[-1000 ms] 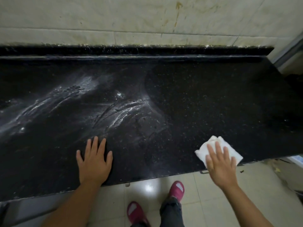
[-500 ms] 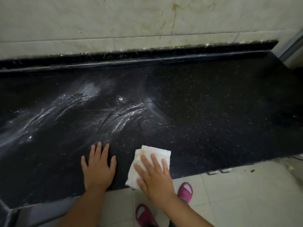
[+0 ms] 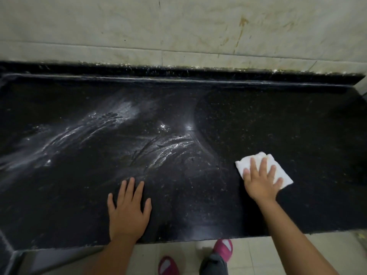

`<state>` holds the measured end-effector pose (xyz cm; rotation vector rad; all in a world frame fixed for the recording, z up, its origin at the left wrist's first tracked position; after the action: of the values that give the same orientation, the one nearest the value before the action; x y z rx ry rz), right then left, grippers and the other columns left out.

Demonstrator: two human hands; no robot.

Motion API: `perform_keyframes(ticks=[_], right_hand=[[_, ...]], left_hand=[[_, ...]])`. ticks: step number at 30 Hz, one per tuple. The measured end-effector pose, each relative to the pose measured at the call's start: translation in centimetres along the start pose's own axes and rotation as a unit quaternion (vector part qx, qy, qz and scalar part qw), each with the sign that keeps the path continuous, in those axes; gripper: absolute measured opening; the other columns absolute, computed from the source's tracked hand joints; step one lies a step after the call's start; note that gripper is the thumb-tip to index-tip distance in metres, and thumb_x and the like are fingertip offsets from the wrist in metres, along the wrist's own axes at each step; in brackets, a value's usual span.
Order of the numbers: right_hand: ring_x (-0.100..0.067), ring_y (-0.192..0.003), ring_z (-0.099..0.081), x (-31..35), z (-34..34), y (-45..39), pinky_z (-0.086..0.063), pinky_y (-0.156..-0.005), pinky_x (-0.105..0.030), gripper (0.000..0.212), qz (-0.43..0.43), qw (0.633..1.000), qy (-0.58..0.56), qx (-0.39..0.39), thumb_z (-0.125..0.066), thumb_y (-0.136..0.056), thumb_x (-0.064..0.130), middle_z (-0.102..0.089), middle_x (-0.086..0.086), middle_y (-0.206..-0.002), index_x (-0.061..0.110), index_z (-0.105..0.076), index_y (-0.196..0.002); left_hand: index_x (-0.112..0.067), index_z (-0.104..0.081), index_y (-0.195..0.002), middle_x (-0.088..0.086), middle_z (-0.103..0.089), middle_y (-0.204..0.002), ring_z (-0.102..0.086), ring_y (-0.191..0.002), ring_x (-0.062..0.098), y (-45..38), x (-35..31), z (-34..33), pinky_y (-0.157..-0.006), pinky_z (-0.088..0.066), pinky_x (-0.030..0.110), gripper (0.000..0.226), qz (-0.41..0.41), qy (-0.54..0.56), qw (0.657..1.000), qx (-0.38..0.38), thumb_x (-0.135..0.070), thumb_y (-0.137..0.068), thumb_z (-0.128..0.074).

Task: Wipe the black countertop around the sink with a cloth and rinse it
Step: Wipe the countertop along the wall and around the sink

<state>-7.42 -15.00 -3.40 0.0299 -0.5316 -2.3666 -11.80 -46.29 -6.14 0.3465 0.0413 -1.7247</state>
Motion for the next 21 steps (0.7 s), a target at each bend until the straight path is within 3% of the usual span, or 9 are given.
perform_keyframes(ticks=[5, 7, 9, 11, 13, 15, 18, 21], right_hand=[[-0.026, -0.142, 0.017, 11.2, -2.8, 1.1, 0.010, -0.112, -0.051, 0.052, 0.205, 0.976, 0.064, 0.043, -0.015, -0.098, 0.045, 0.019, 0.003, -0.155, 0.034, 0.000, -0.147], [-0.027, -0.143, 0.014, 12.7, -5.0, 3.5, 0.013, -0.111, -0.049, 0.058, 0.283, 0.955, 0.084, 0.041, -0.003, -0.093, 0.055, 0.015, 0.002, -0.156, 0.035, -0.005, -0.147], [-0.030, -0.143, -0.005, 11.5, -6.2, 6.3, 0.012, -0.111, -0.045, 0.070, 0.362, 0.926, 0.109, 0.017, 0.010, -0.088, 0.059, -0.009, -0.002, -0.157, 0.032, -0.022, -0.145], [-0.028, -0.141, -0.017, 8.1, -7.2, 8.9, -0.001, -0.110, -0.044, 0.056, 0.413, 0.902, 0.122, 0.037, 0.000, -0.096, 0.050, -0.032, 0.000, -0.150, 0.033, -0.037, -0.135], [-0.022, -0.144, -0.003, 3.2, -7.7, 10.3, -0.006, -0.110, -0.044, 0.047, 0.442, 0.884, 0.149, 0.040, -0.009, -0.097, 0.049, -0.017, 0.006, -0.155, 0.038, -0.033, -0.136], [-0.018, -0.145, 0.003, -1.1, -6.4, 9.7, -0.004, -0.112, -0.040, 0.049, 0.416, 0.898, 0.141, 0.022, -0.008, -0.097, 0.051, 0.001, 0.009, -0.157, 0.040, -0.017, -0.144], [-0.020, -0.144, 0.004, -2.5, -3.3, 5.4, -0.004, -0.112, -0.043, 0.057, 0.293, 0.946, 0.138, -0.034, 0.000, -0.093, 0.056, 0.020, 0.012, -0.152, 0.037, 0.000, -0.146], [-0.024, -0.142, 0.016, 1.6, -0.7, 0.1, 0.002, -0.114, -0.049, 0.054, 0.134, 0.987, 0.090, 0.028, -0.012, -0.097, 0.048, 0.025, 0.007, -0.152, 0.036, 0.006, -0.147]], left_hand=[[-0.015, -0.056, -0.126, 0.009, -0.047, -0.138, -0.038, -0.130, 0.023, 0.1, 0.1, 0.1, -0.103, -0.024, 0.056, 0.062, 0.000, -0.012, 1.000, -0.008, -0.046, -0.083, -0.024], [-0.014, -0.059, -0.121, 0.011, -0.053, -0.133, -0.043, -0.126, 0.025, 0.0, 0.1, 0.1, -0.098, -0.031, 0.058, 0.057, -0.008, -0.028, 0.999, -0.018, -0.043, -0.082, -0.029], [-0.014, -0.062, -0.117, 0.011, -0.056, -0.128, -0.040, -0.124, 0.023, 0.0, 0.2, 0.2, -0.095, -0.035, 0.058, 0.053, -0.016, -0.037, 0.999, -0.033, -0.041, -0.081, -0.032], [-0.013, -0.063, -0.114, 0.012, -0.058, -0.125, -0.035, -0.122, 0.021, 0.0, 0.3, 0.1, -0.099, -0.032, 0.053, 0.052, -0.023, -0.042, 0.998, -0.045, -0.040, -0.082, -0.033], [-0.012, -0.063, -0.114, 0.013, -0.059, -0.124, -0.034, -0.121, 0.022, -0.1, 0.5, -0.1, -0.098, -0.021, 0.048, 0.053, -0.028, -0.039, 0.998, -0.042, -0.041, -0.091, -0.025], [-0.013, -0.062, -0.115, 0.012, -0.059, -0.124, -0.034, -0.121, 0.022, -0.1, 0.6, -0.2, -0.097, -0.018, 0.047, 0.065, -0.023, -0.033, 0.999, -0.020, -0.045, -0.096, -0.009], [-0.013, -0.062, -0.116, 0.012, -0.059, -0.125, -0.034, -0.122, 0.022, -0.2, 0.7, -0.4, -0.098, -0.018, 0.046, 0.070, -0.020, -0.034, 0.999, -0.023, -0.047, -0.096, -0.004], [-0.014, -0.060, -0.117, 0.011, -0.058, -0.126, -0.034, -0.123, 0.023, -0.3, 0.8, -0.4, -0.098, -0.017, 0.047, 0.066, -0.022, -0.039, 0.999, -0.028, -0.045, -0.096, -0.006]])
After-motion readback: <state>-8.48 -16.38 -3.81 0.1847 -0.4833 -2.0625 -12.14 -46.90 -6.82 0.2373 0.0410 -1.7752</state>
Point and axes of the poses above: each hand's wrist, its own y-axis away from the middle knuckle, its own z-axis out of the back of the hand, x = y × z, the point moved 1 cm from there along -y, towards the middle knuckle
